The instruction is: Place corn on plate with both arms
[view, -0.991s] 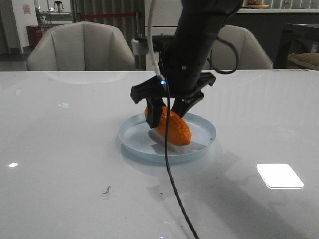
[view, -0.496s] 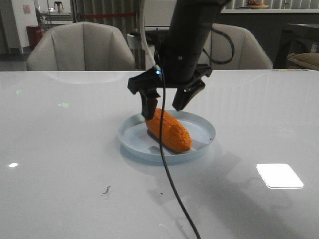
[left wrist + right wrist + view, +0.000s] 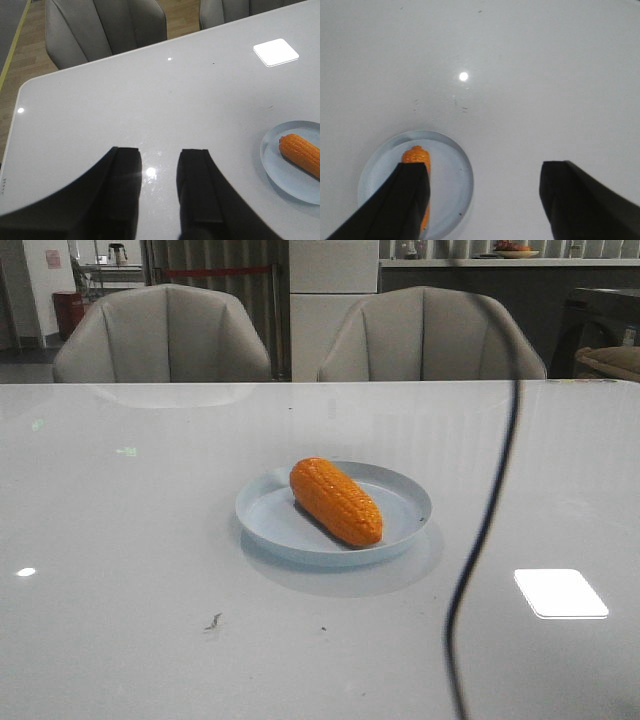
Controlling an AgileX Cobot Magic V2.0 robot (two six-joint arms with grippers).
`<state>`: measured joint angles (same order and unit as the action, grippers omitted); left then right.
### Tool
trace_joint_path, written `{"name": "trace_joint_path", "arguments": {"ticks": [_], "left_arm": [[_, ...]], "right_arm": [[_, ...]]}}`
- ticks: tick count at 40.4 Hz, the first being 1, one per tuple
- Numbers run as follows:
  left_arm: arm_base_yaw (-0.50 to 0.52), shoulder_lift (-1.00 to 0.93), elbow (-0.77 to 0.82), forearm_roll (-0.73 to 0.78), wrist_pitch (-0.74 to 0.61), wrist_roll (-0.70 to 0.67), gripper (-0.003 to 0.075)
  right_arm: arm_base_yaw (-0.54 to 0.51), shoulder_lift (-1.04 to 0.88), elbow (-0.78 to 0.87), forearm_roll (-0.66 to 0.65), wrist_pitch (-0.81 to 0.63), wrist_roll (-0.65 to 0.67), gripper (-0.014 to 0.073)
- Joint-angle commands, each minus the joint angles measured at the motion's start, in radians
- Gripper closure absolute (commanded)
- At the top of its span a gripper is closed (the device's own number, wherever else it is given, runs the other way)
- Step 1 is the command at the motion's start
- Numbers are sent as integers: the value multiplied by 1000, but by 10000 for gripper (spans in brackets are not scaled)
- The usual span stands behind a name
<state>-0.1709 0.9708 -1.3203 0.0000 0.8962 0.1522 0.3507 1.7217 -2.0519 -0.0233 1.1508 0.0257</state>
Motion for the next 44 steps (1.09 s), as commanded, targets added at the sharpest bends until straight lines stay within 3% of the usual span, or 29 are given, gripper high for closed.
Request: {"name": "trace_joint_path", "arguments": {"ticks": [1, 8, 15, 26, 39, 44], "left_arm": [[-7, -12, -27, -7, -78, -8, 440], [-7, -12, -27, -5, -78, -8, 442], [-7, -12, -27, -5, -78, -8, 442], [-7, -12, -27, -7, -78, -8, 441], [-7, -11, -27, -33, -45, -8, 450], [-7, -11, -27, -50, -45, -8, 520]], "right_arm": [[-60, -152, 0, -13, -2, 1, 25], [-171, -389, 202, -14, -20, -10, 25], [-274, -659, 541, -30, -116, -10, 25], [-320, -1063, 972, -35, -300, -8, 25], [-320, -1166, 1049, -32, -211, 12, 25], [-320, -1166, 1049, -32, -213, 12, 25]]}}
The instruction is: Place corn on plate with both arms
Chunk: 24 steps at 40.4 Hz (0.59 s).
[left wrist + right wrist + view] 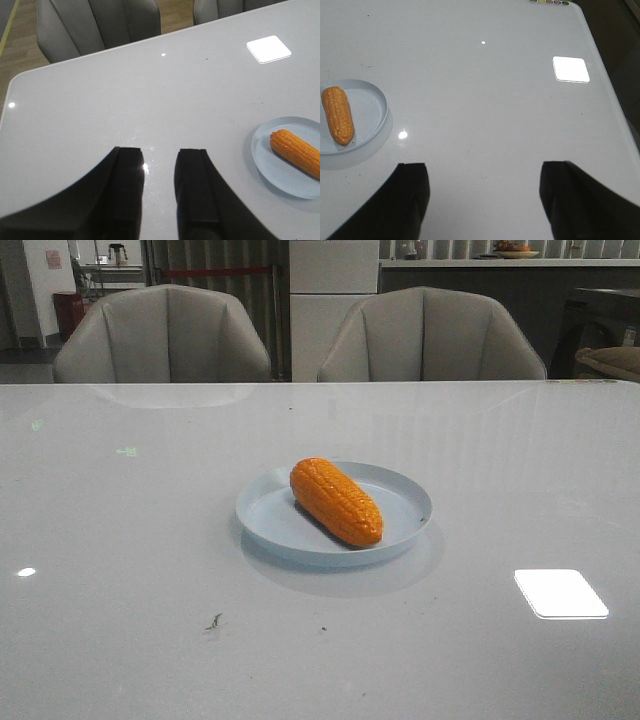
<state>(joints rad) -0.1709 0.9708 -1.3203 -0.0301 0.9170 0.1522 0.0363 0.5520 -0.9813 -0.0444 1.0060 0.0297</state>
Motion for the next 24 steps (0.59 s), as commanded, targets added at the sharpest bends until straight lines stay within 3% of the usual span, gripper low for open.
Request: {"name": "trace_joint_path", "arguments": {"ticks": [1, 6, 24], "left_arm": [[-7, -11, -27, -23, -66, -8, 536], [-7, -11, -27, -29, -66, -8, 634], [-7, -11, -27, -29, -66, -8, 631]], "right_arm": [[-6, 4, -21, -11, -68, 8, 25], [-6, 4, -21, -11, -68, 8, 25], [-6, 4, -21, -11, -68, 8, 25]]}}
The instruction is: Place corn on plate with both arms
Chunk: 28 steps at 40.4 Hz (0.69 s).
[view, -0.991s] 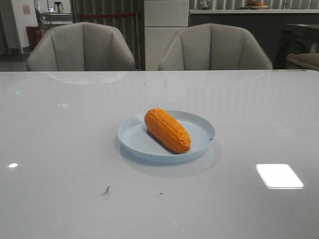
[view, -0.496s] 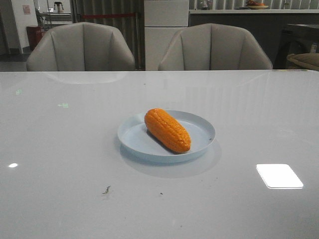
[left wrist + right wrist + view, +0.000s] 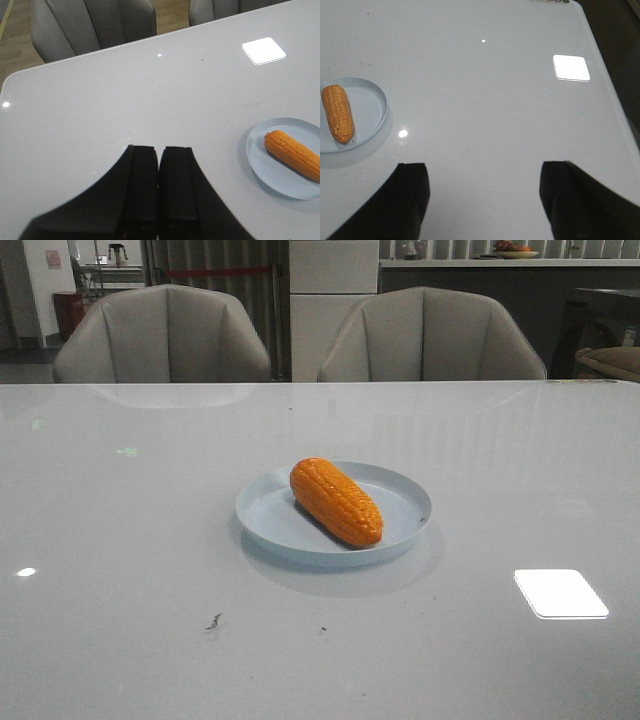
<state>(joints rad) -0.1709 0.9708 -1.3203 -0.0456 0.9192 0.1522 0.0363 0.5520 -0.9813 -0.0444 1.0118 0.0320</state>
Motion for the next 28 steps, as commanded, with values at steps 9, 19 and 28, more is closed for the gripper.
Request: {"name": "trace_joint_path", "arguments": {"ticks": [9, 19, 28], "left_arm": [[-7, -18, -14, 1, -89, -8, 631], [12, -287, 322, 5, -469, -8, 631], [121, -576, 721, -37, -784, -8, 631]], "right_arm": [[-6, 4, -21, -11, -73, 6, 25], [-6, 4, -21, -11, -73, 6, 25], [-6, 4, -21, -11, -73, 6, 25]]}}
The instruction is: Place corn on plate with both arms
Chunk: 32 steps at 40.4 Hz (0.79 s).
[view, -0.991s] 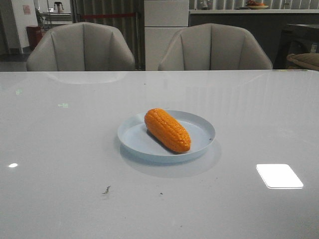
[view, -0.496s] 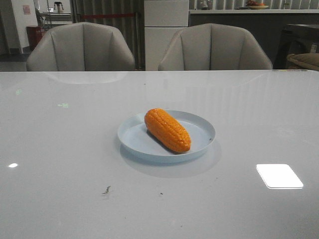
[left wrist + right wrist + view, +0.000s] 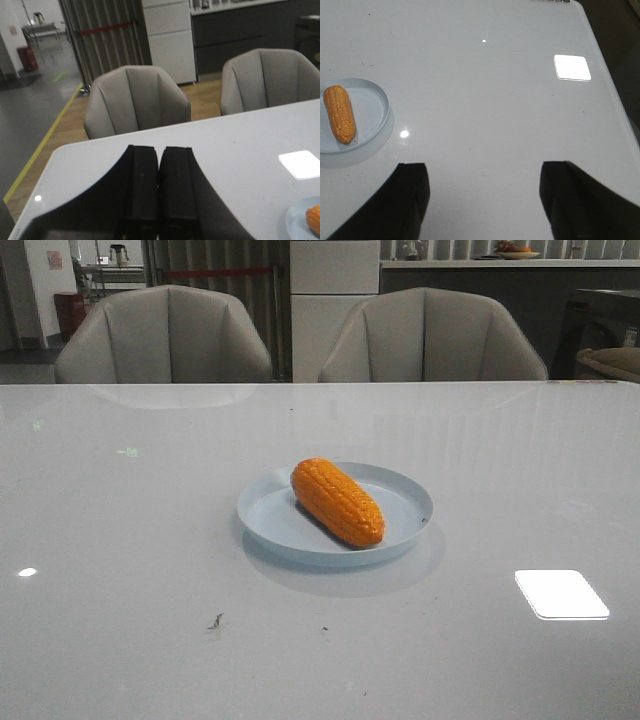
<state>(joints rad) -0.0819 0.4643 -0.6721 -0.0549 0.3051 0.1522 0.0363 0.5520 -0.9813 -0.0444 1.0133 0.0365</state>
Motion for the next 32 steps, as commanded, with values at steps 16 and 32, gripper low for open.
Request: {"name": "trace_joint_path", "arguments": {"ticks": [16, 32], "left_arm": [[78, -444, 529, -32, -289, -8, 631], [78, -484, 680, -48, -159, -8, 631]], "right_arm": [[-6, 4, -21, -11, -74, 1, 25], [-6, 4, -21, -11, -74, 1, 25]]}}
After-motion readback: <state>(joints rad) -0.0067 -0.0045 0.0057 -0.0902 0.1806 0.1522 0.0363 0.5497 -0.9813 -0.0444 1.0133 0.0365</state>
